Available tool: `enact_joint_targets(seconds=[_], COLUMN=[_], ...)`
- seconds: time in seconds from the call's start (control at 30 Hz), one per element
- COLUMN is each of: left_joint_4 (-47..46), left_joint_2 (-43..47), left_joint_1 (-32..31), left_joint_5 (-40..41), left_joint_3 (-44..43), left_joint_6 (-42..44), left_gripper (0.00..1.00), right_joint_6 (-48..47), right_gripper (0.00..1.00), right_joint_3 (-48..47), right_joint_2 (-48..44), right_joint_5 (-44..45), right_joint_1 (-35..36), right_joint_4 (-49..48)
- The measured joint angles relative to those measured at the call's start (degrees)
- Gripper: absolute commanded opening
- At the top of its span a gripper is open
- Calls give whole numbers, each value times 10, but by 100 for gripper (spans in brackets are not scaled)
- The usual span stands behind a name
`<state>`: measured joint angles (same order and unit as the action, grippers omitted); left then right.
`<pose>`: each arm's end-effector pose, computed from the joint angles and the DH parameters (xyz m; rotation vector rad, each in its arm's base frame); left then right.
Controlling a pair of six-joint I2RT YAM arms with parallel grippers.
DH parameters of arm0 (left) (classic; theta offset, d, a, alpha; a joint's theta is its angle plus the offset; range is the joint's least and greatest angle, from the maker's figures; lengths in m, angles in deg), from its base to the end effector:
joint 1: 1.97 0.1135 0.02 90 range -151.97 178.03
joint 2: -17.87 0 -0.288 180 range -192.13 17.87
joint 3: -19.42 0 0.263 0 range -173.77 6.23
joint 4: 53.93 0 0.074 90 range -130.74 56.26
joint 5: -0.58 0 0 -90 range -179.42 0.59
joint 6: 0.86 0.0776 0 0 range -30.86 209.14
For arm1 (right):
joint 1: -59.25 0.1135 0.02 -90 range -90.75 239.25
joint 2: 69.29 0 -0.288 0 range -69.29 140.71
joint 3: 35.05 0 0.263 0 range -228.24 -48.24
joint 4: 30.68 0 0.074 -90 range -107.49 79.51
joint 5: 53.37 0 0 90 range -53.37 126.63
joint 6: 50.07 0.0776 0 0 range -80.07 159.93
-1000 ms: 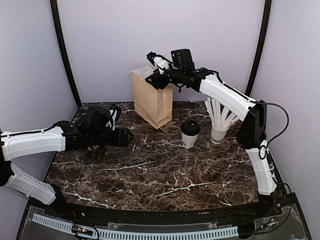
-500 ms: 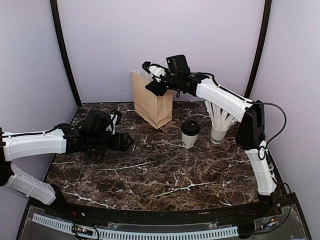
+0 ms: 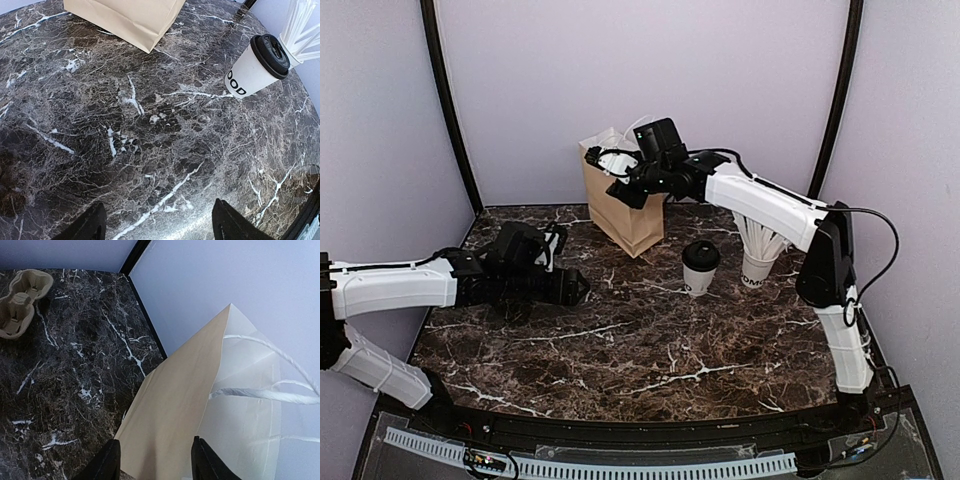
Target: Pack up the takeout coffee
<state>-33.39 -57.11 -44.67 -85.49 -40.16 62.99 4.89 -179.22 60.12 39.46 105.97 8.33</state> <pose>0.2399 -0.2141 0.2329 0.2862 2.2428 -0.5880 0.4109 0.4308 0.3408 -1.2811 1.5286 0.0821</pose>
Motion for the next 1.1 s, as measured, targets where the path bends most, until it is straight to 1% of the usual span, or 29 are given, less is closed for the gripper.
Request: enact_joint_targets(seconds=[0.17, 0.33, 0.4, 0.67, 0.8, 0.93, 0.97, 1.07, 1.1], left_joint_4=[0, 0, 0, -2, -5, -4, -4, -4, -4], left_joint_2=[-2, -5, -7, -10, -9, -2, 1, 9, 14], left_joint_1=[0, 0, 0, 0, 0, 0, 0, 0, 0], left_joint_5=[2, 7, 10, 14, 17, 27, 31, 40, 41], left_joint_3=[0, 0, 0, 1, 10, 18, 19, 19, 19], left_joint_6=[4, 7, 7, 7, 6, 6, 6, 10, 16], left_gripper=[76, 76, 75, 75, 75, 75, 75, 68, 68], right_joint_6=[-20, -36, -40, -65, -86, -91, -91, -88, -85], right_gripper=[42, 34, 33, 23, 21, 20, 20, 20, 20], right_joint_3=[35, 92, 97, 117, 132, 146, 149, 156, 165], right_joint_2=[-34, -73, -76, -76, -76, -76, -76, -79, -84], right_joint_5=[24, 48, 57, 110, 133, 137, 136, 130, 124], right_joint_1=[24, 51, 58, 64, 73, 82, 84, 84, 84], right_joint_4=[34, 51, 61, 76, 75, 72, 73, 72, 71])
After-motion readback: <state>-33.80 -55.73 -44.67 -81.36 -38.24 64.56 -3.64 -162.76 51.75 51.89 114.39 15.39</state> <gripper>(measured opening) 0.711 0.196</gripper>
